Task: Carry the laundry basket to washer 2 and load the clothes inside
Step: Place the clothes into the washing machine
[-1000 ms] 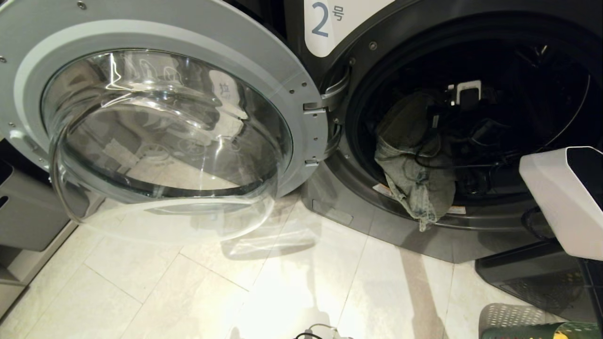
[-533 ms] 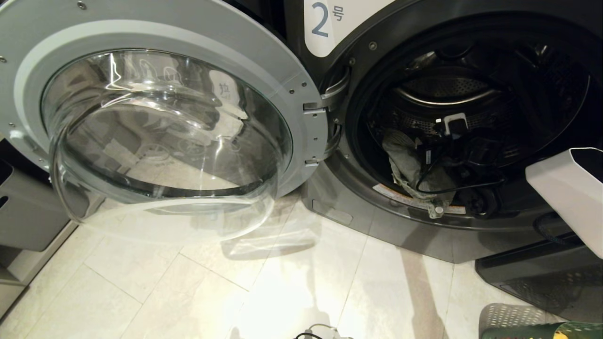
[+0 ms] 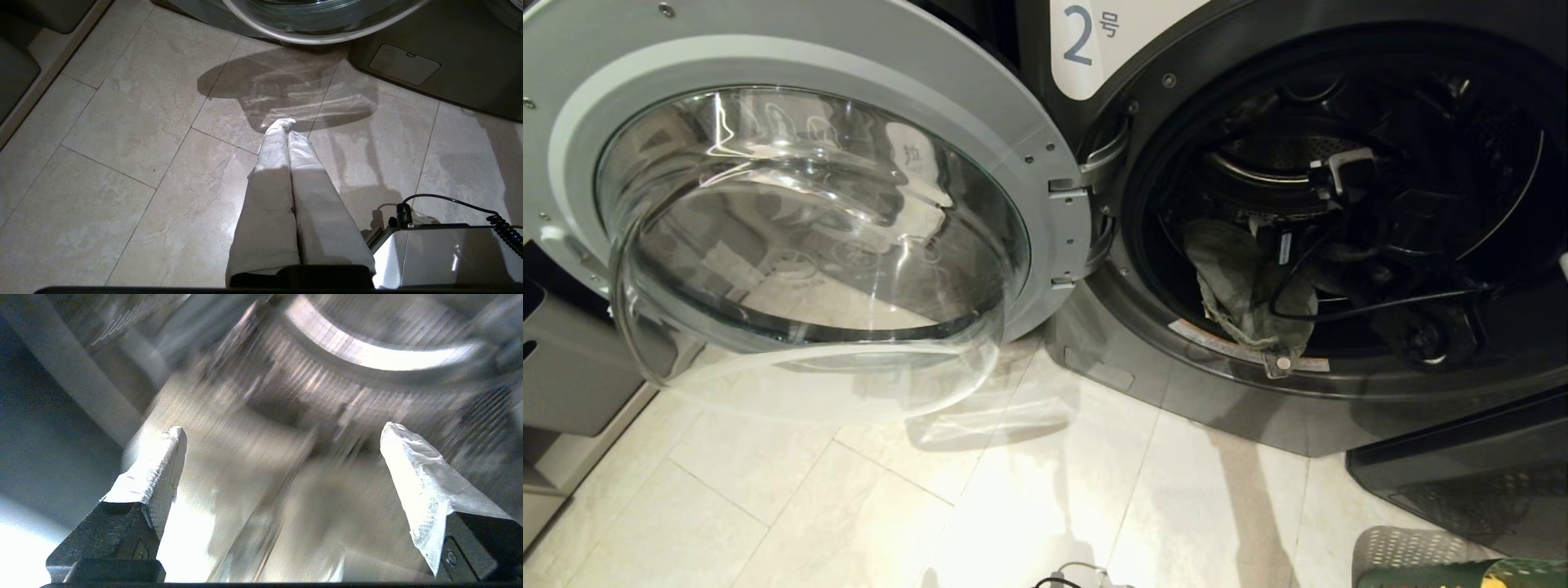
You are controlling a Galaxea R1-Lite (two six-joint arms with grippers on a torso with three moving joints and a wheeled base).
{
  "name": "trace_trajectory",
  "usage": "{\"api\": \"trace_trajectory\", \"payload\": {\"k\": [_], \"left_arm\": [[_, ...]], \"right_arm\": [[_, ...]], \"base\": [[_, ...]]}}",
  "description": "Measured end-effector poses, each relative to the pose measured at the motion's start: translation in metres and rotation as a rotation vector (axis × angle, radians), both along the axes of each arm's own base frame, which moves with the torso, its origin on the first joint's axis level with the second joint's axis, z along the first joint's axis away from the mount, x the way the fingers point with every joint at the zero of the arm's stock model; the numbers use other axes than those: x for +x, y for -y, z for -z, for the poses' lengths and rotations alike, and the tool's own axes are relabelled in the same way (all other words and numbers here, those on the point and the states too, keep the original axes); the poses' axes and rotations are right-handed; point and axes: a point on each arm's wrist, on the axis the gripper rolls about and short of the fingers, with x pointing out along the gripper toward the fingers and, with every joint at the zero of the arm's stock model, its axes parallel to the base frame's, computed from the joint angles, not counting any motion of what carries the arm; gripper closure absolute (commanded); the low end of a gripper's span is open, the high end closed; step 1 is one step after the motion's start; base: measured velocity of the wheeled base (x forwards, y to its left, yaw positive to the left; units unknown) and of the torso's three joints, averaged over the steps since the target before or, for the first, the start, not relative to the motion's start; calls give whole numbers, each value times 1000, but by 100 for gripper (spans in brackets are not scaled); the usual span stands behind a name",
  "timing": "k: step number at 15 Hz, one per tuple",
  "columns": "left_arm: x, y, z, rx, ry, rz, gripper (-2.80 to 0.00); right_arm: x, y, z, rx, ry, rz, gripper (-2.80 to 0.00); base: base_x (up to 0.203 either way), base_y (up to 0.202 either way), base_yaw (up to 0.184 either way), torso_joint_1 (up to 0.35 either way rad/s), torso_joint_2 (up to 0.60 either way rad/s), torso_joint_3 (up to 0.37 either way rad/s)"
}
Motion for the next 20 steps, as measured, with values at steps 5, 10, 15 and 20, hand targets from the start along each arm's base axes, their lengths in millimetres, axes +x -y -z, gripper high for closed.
{"api": "trace_trajectory", "payload": {"k": [5,10,15,20], "left_arm": [[0,0,0,0,0,0,0],[0,0,0,2,0,-1,0],[0,0,0,1,-1,-1,0],[0,0,0,-1,-1,-1,0]], "right_arm": [[-66,-11,27,14,-135,-61,-280],[-80,-14,61,30,-152,-74,-280],[-59,-18,99,36,-99,-45,-280],[-46,-20,130,26,-151,-26,-280]], "base": [[0,0,0,0,0,0],[0,0,0,0,0,0],[0,0,0,0,0,0],[0,0,0,0,0,0]]}}
